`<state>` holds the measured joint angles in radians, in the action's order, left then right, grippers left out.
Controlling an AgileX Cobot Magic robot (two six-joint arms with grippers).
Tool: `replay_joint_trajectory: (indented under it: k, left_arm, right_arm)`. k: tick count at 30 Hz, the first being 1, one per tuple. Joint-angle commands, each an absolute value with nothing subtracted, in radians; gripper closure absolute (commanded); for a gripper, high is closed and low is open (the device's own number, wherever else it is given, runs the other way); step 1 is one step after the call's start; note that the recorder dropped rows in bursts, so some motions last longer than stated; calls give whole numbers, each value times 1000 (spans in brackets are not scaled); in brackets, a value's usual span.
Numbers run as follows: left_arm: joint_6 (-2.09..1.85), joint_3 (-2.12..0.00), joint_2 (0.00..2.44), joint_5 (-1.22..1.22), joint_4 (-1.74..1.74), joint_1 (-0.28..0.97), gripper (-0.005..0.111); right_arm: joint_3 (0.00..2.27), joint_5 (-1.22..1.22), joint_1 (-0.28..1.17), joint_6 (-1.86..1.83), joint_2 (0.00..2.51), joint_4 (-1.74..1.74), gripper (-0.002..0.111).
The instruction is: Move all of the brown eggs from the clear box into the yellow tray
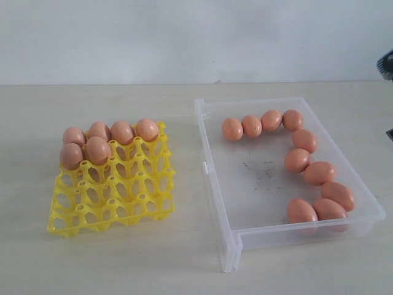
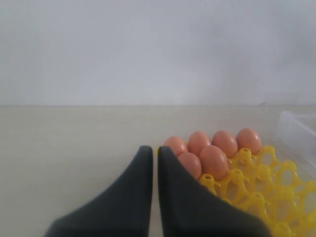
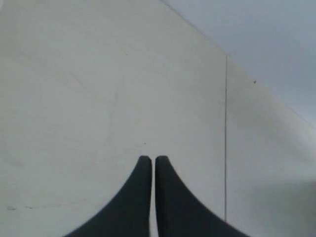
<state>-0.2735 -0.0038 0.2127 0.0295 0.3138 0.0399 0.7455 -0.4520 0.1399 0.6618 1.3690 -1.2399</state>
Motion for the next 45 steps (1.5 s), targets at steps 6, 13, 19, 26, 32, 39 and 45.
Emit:
replay_joint_trajectory:
  k: [6,13,19,26,32,39,45]
  left_arm:
    - [-279,0,216,36,319,45,103]
    - [-279,0,216,36,319,45,103]
    - [-279,0,216,36,319,45,103]
    - [-279,0,216,36,319,45,103]
    - [-279,0,216,38,319,45,103]
    - [-279,0,216,36,319,45,103]
    - [-279,0,216,36,319,45,103]
  right_arm:
    - [730,125,172,884,1275,-1011,109]
    - [744,-20,172,1108,1387,-1020,109]
    - [746,316,221,1067,1501,-1148,109]
    - [746,664,291,424,1480,-1096,109]
    - [746,308,421,-742,1457,-299,109]
    - [939,128,326,-1477,1522,1195,109]
    - [1107,-545,169,-1065,1703,1146,106]
